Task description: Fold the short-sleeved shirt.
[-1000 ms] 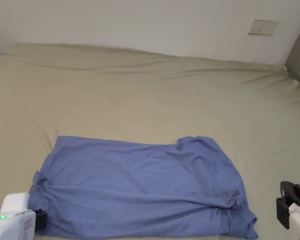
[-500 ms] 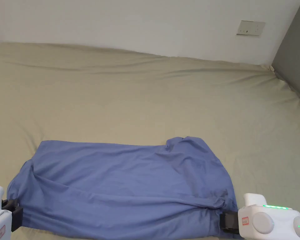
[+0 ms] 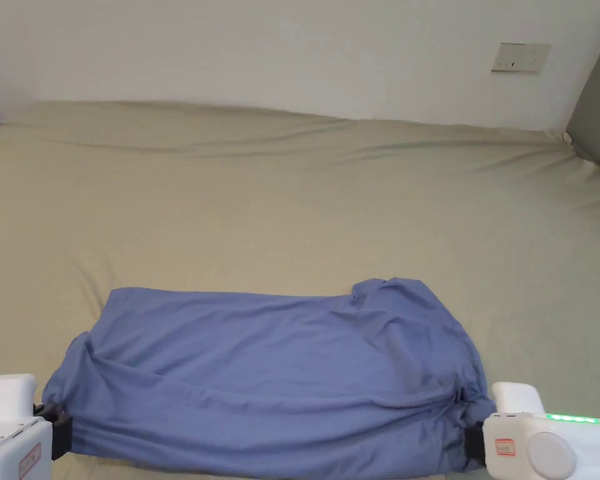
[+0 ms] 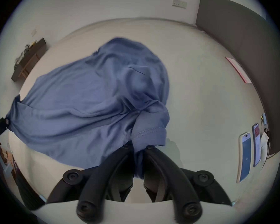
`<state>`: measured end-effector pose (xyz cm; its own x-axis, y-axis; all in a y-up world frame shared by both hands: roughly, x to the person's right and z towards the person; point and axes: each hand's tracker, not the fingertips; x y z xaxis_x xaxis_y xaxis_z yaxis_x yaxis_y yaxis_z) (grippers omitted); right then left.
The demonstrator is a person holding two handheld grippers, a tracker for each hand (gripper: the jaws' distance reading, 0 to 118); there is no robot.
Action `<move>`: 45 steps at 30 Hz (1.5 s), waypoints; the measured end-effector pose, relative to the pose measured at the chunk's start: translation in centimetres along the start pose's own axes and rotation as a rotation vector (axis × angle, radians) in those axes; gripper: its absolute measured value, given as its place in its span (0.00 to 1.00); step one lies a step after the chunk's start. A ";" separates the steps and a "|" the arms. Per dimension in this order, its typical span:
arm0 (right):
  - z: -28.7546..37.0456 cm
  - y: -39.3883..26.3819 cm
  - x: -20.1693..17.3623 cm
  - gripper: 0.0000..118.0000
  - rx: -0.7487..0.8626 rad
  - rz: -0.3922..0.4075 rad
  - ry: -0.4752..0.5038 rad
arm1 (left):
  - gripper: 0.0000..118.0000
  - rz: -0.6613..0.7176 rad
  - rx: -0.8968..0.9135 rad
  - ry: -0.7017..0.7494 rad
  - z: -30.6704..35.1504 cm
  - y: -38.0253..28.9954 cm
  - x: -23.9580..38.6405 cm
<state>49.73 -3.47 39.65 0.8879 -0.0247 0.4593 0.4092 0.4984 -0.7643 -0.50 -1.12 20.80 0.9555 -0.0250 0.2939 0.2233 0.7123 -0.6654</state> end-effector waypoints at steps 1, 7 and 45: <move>1.4 0.2 0.4 0.11 0.017 -0.008 0.018 | 0.09 -0.004 0.013 -0.001 0.4 0.3 -0.2; 7.5 -1.0 2.0 0.11 0.043 -0.020 0.019 | 0.09 -0.019 0.038 -0.004 3.7 0.4 -0.9; 26.2 -1.5 -5.8 0.81 0.767 0.148 -0.182 | 0.95 0.036 0.562 -0.045 19.3 4.7 1.2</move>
<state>38.48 18.64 50.00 0.8465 0.1972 0.4946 -0.0275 0.9438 -0.3294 -2.06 15.73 31.24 0.9486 0.0270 0.3152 0.0423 0.9765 -0.2111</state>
